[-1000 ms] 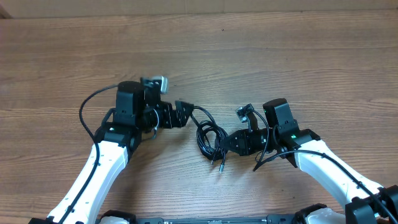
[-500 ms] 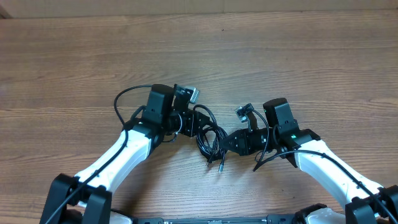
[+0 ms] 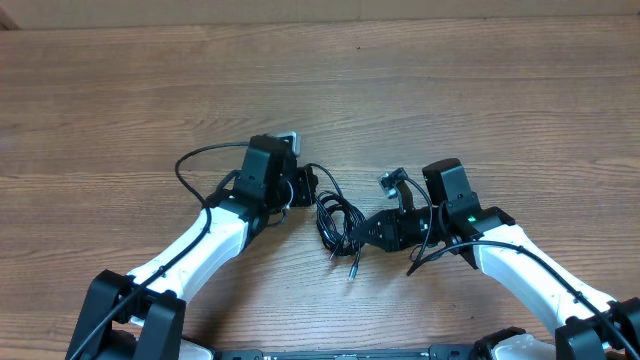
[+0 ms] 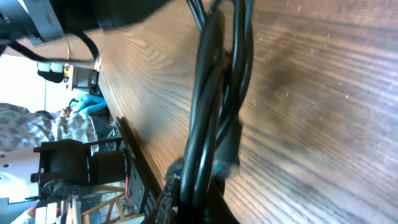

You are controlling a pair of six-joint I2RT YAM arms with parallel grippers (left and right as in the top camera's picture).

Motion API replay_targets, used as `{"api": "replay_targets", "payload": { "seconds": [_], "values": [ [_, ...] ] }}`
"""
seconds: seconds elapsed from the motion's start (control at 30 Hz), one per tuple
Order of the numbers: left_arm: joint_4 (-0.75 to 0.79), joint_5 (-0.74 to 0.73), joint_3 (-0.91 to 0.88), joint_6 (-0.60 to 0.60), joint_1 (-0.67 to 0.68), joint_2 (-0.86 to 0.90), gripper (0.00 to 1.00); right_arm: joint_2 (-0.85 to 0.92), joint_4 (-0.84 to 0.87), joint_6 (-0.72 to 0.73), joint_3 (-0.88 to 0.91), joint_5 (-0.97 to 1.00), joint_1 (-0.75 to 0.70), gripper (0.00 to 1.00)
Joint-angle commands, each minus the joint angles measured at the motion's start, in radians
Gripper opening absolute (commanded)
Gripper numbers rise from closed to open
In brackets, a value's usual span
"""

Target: Untangle cables

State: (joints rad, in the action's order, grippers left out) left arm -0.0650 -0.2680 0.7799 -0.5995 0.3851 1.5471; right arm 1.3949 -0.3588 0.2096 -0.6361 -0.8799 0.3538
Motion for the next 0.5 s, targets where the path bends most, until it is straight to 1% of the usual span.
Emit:
{"api": "replay_targets", "payload": {
  "seconds": [0.0,0.07,0.17,0.37,0.47],
  "values": [
    [0.052,0.254,0.035,-0.226,-0.094,0.008,0.04,-0.004,-0.046,-0.001,0.000,-0.063,0.031,0.04],
    [0.083,0.250,0.035,-0.275,-0.130,0.008,0.04,-0.004,-0.051,0.000,0.001,-0.060,0.046,0.04],
    [0.105,0.236,0.036,-0.306,-0.187,0.006,0.04,-0.004,-0.080,0.001,0.001,-0.027,0.062,0.04],
    [0.095,0.134,0.036,-0.290,-0.284,0.005,0.04,-0.004,-0.196,0.067,0.002,0.109,0.066,0.04],
    [0.095,0.069,0.036,-0.249,-0.301,0.005,0.04,-0.004,-0.188,0.082,0.002,0.124,0.066,0.04]
  ]
}}
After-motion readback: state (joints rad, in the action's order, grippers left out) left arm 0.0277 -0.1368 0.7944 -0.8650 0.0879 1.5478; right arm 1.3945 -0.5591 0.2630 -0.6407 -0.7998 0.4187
